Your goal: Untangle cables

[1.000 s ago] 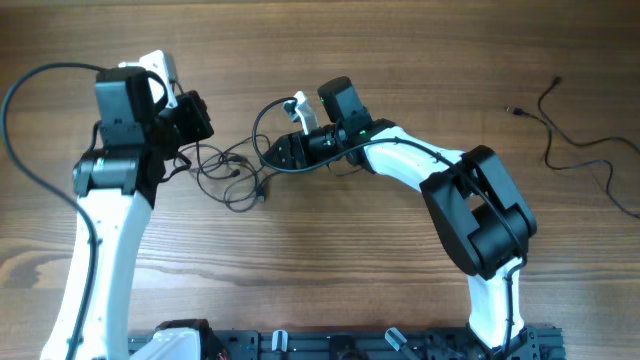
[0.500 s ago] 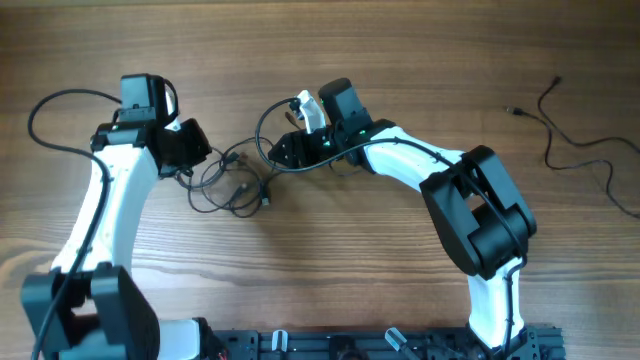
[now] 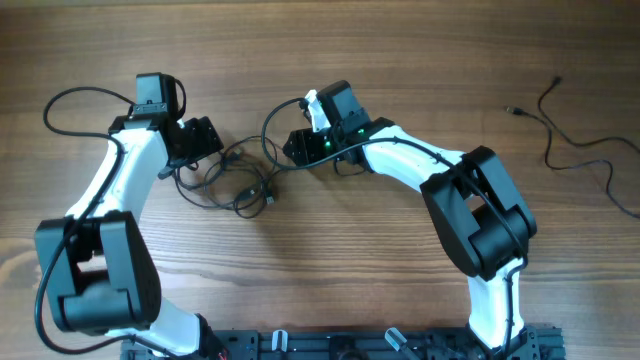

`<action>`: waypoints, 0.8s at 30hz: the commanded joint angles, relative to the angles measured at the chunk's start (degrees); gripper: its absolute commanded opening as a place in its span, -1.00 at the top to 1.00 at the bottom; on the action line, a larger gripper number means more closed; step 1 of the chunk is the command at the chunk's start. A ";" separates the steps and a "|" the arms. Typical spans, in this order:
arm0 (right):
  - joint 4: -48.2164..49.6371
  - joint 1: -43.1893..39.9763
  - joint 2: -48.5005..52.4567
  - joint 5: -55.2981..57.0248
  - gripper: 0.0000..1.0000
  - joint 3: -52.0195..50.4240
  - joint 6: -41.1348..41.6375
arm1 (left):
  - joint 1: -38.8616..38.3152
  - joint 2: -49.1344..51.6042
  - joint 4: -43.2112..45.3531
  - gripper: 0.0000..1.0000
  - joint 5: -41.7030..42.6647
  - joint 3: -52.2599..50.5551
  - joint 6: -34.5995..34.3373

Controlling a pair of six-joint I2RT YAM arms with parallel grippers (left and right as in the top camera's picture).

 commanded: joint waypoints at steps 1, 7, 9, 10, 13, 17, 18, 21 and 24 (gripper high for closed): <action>-4.00 -0.13 1.33 15.50 -0.38 -0.83 -0.57 | 0.37 2.51 0.50 -0.85 -0.96 0.15 0.31; -7.26 -0.87 -2.03 9.81 -0.41 2.93 -2.12 | 0.37 2.80 2.05 -0.98 1.53 0.07 0.26; -7.96 -0.74 -5.03 -0.63 -0.38 5.44 -5.27 | 0.37 2.73 3.17 -1.00 2.08 0.07 0.26; -7.96 -0.50 -6.51 -5.70 -0.36 6.34 -6.75 | 0.37 2.73 3.56 -1.00 2.05 0.07 0.28; -7.30 0.76 -8.02 -11.65 -0.25 6.73 -6.73 | 0.37 2.73 4.04 -1.00 2.08 0.07 0.26; -8.87 4.52 -6.93 -11.87 -0.25 6.69 -12.35 | 0.37 2.73 4.04 -1.00 2.08 0.07 0.26; -9.09 5.46 -6.88 -11.89 -0.31 6.62 -13.53 | 0.37 2.73 4.04 -1.00 2.08 0.07 0.26; -9.03 8.48 -6.88 -11.32 -0.32 6.38 -20.22 | 0.37 2.73 4.00 -1.00 2.05 0.07 0.26; -7.63 11.47 -6.82 -3.15 -0.33 5.88 -22.16 | 0.37 2.73 4.02 -1.00 2.05 0.07 0.24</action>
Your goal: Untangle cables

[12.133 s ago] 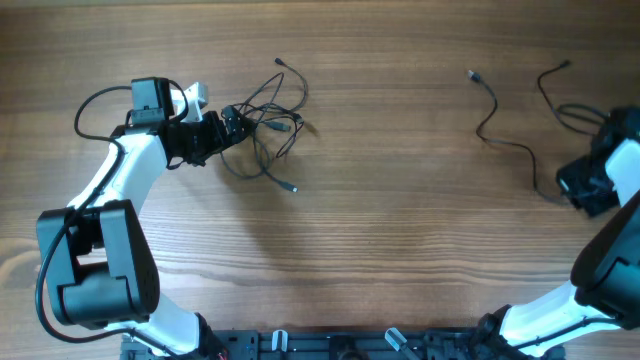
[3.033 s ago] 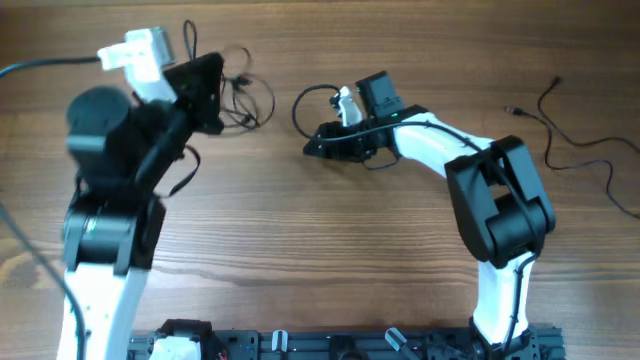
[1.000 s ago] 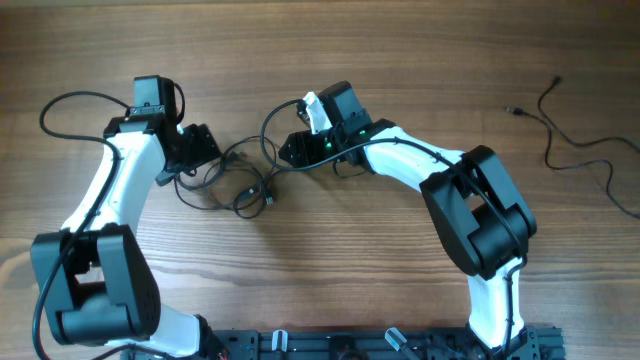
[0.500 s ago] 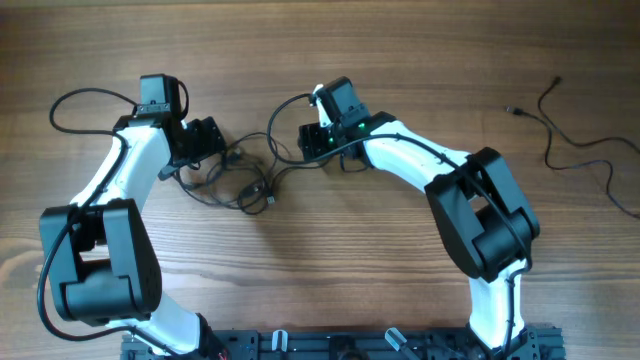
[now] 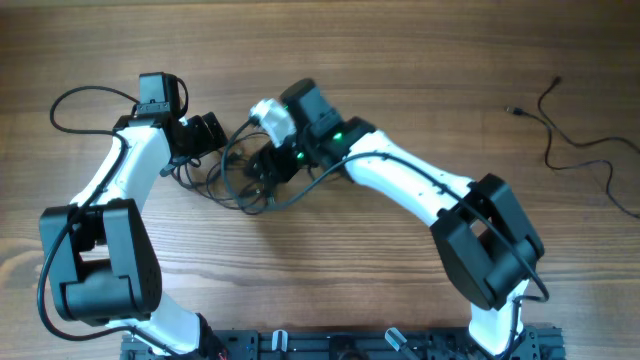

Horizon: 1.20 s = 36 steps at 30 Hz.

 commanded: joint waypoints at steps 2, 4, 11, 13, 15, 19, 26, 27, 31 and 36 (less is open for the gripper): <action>1.53 2.82 0.24 9.22 -0.33 -0.42 -5.01 | 0.37 0.15 0.22 -1.00 0.48 0.07 0.02; 3.19 3.58 1.14 11.04 -0.33 -0.42 -5.05 | 0.37 0.17 0.24 -1.00 0.52 0.07 -0.02; 8.55 3.76 7.08 11.02 -0.23 -0.42 -5.46 | 0.35 0.17 0.24 -1.00 0.70 0.07 -1.49; 9.40 3.76 8.37 10.99 -0.11 -0.42 -5.42 | 0.35 0.17 0.24 -1.00 0.70 0.07 -1.49; 9.90 3.76 8.85 11.02 0.03 -0.42 -5.44 | 0.35 0.17 0.24 -1.00 0.70 0.07 -1.49; 10.45 3.76 9.03 11.02 0.27 -0.42 -5.42 | 0.35 0.17 0.24 -1.00 0.70 0.07 -1.49; 10.71 3.74 9.77 11.04 0.35 -0.42 -5.44 | 0.35 0.17 0.22 -1.00 0.70 0.07 -1.49; 10.71 3.74 9.97 11.04 0.35 -0.42 -5.42 | 0.35 0.17 0.22 -1.00 0.70 0.07 -1.49; 11.39 3.74 10.29 11.04 0.30 -0.39 -5.40 | 0.35 0.17 0.24 -1.00 1.31 0.07 -1.44; 12.20 1.29 10.29 14.38 0.31 -0.28 1.64 | 0.31 0.24 0.85 0.88 12.83 0.04 3.50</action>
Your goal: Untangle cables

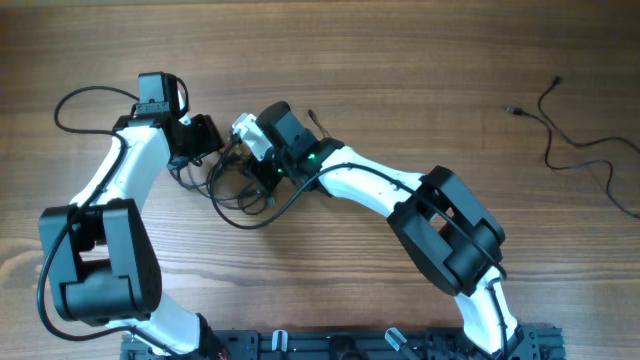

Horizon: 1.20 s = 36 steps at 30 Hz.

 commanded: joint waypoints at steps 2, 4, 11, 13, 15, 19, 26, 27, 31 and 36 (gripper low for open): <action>-1.62 -4.81 1.60 1.75 0.31 0.00 9.55 | -0.13 1.03 0.48 0.31 8.35 -0.17 2.16; -3.78 -6.91 1.60 1.75 0.33 0.00 12.72 | -0.70 2.01 0.83 0.17 9.29 -0.15 1.77; -11.43 -14.49 1.60 2.43 0.52 0.00 15.34 | -7.02 3.45 8.35 0.03 22.03 -0.15 0.68; -13.35 -16.15 1.60 2.40 0.60 0.00 15.32 | -10.01 3.43 11.10 0.02 23.19 -0.15 0.68; -15.32 -18.29 1.29 2.36 0.72 0.00 15.39 | -13.64 3.43 15.52 -0.04 23.26 -0.15 0.39; -17.14 -22.53 -0.96 -4.59 0.76 0.00 16.41 | -16.50 3.41 23.54 -0.40 22.80 -0.02 -5.86; -14.78 -24.74 -3.67 -25.83 0.68 0.00 15.17 | -16.52 0.26 -3.98 -0.74 1.31 15.50 -3.98; -14.21 -24.39 -3.67 -26.14 0.67 0.00 15.15 | -16.52 0.22 -9.31 -0.81 -0.94 19.21 -1.27; -13.33 -23.08 -3.67 -26.64 0.67 0.00 15.30 | -16.33 0.20 -21.29 -0.99 -10.97 27.30 0.96; -9.60 -19.04 -3.67 -33.27 0.64 0.00 10.54 | -10.99 0.44 -27.96 -1.00 -16.61 28.24 -5.18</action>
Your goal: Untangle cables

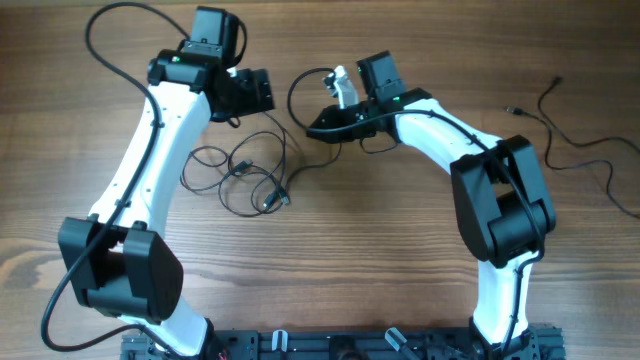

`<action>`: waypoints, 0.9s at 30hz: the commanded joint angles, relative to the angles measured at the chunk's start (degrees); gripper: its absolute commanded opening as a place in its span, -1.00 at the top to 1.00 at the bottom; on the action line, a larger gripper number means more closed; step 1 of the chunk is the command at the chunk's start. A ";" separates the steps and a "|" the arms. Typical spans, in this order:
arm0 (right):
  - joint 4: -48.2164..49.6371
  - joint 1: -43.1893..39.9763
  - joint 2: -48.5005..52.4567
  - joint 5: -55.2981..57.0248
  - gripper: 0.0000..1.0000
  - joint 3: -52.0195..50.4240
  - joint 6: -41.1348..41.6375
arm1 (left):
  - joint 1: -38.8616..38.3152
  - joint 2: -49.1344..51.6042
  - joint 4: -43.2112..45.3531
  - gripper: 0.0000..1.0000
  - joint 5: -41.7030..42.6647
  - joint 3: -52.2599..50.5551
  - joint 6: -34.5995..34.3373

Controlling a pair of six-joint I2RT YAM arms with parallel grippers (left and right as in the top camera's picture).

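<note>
A tangle of thin black cable lies in loose loops on the wooden table, left of centre. My right gripper hangs just right of and above the tangle. A strand runs up from the loops to its fingertips, and it looks shut on that strand. My left gripper is above the tangle's far side, lifted off the loops. From overhead its jaws are not visible, and whether it holds a strand is unclear.
A second black cable lies apart near the right edge of the table. A black loop curls beside the right wrist. The arm bases stand along the near edge.
Both grippers have left the tangle. The left is now farther back and to the right, the right has pulled back to the right. The loops lie wider and looser.
At first the left gripper was at the left edge of the tangle and the right gripper off to its right. The right gripper was then over the tangle, then deeper in beside the left. Now both are drawn apart and the loops have spread.
</note>
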 commanded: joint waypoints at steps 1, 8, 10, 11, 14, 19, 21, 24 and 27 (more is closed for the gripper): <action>2.69 3.65 -2.12 -6.86 0.62 0.00 -4.35 | 6.01 -0.20 -3.15 -1.00 -5.75 0.59 -4.74; 6.58 14.14 -2.10 2.75 0.47 0.00 -9.38 | 22.14 -0.15 -5.05 -1.00 1.60 0.24 -6.01; 7.19 17.40 -2.10 8.81 0.46 0.00 -10.21 | 25.88 -0.09 -5.20 -1.00 2.86 -0.39 -6.03; 7.72 19.23 -2.10 12.74 0.46 0.00 -10.25 | 28.11 -0.09 -5.20 -1.00 3.02 -1.20 -6.03; 10.40 23.54 -2.10 22.27 0.45 0.00 -12.39 | 31.36 -0.04 -5.25 -1.00 3.02 -2.45 -6.03; 18.43 28.61 -1.42 30.69 0.11 0.00 -18.10 | 32.65 -0.04 -5.18 -1.00 3.02 -2.45 -5.99; 23.43 29.29 -0.50 35.67 0.02 0.00 -18.10 | 32.65 -0.04 -5.18 -1.00 3.02 -2.45 -5.99; 27.23 29.24 1.09 37.22 -0.06 -0.02 -17.53 | 32.65 -0.04 -5.18 -1.00 2.99 -2.45 -5.99; 27.98 29.27 2.43 37.40 -0.11 -0.04 -17.53 | 32.65 -0.04 -5.18 -1.00 2.99 -2.45 -5.99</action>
